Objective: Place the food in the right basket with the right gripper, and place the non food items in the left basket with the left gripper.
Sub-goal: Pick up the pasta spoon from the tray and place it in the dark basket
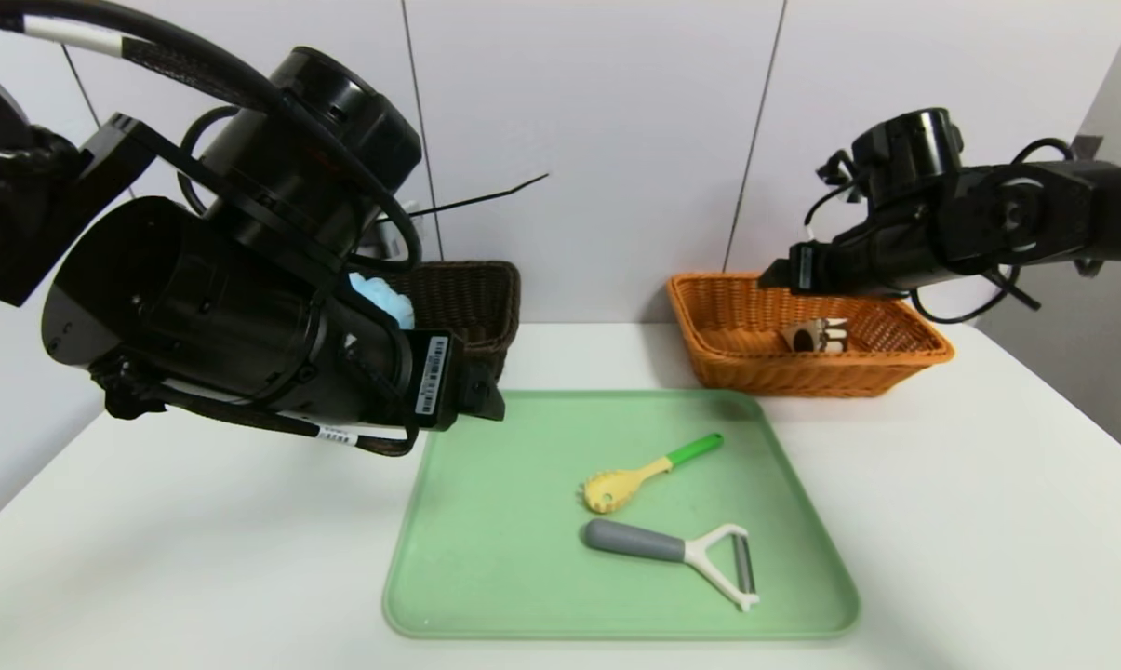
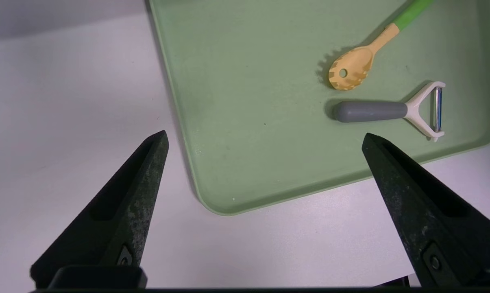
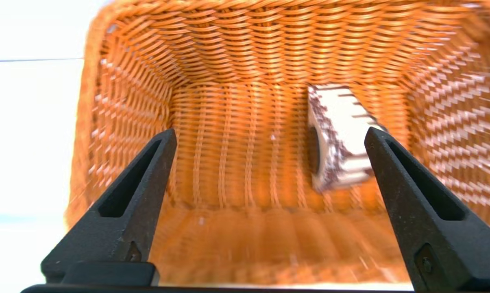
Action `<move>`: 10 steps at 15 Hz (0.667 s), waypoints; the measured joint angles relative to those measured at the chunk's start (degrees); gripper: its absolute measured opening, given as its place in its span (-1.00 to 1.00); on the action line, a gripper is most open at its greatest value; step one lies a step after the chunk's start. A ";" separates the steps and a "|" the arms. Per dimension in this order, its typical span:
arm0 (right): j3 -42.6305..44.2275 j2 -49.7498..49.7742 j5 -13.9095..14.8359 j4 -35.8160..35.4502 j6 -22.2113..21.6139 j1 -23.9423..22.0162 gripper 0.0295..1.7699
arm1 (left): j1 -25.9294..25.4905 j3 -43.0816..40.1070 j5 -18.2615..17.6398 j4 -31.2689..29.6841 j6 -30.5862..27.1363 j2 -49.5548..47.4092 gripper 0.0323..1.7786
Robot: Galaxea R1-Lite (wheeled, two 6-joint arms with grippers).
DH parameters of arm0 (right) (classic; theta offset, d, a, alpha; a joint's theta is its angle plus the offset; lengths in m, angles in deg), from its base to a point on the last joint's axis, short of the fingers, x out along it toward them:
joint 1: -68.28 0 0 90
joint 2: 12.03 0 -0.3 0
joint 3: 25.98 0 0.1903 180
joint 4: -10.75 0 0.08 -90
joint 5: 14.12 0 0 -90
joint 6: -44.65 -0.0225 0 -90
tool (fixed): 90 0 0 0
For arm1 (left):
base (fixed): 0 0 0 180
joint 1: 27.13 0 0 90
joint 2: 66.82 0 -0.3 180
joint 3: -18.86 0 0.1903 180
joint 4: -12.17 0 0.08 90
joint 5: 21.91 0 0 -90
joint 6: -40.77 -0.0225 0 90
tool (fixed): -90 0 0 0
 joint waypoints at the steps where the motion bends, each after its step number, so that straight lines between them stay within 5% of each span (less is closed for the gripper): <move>1: -0.01 1.90 -0.10 1.62 -0.11 0.00 0.82 | 0.02 0.10 -0.04 -0.11 -0.05 -0.09 0.90; 10: -3.71 23.21 -0.13 20.39 -1.21 1.13 0.90 | 2.51 0.39 -0.28 -10.03 -7.56 1.49 0.90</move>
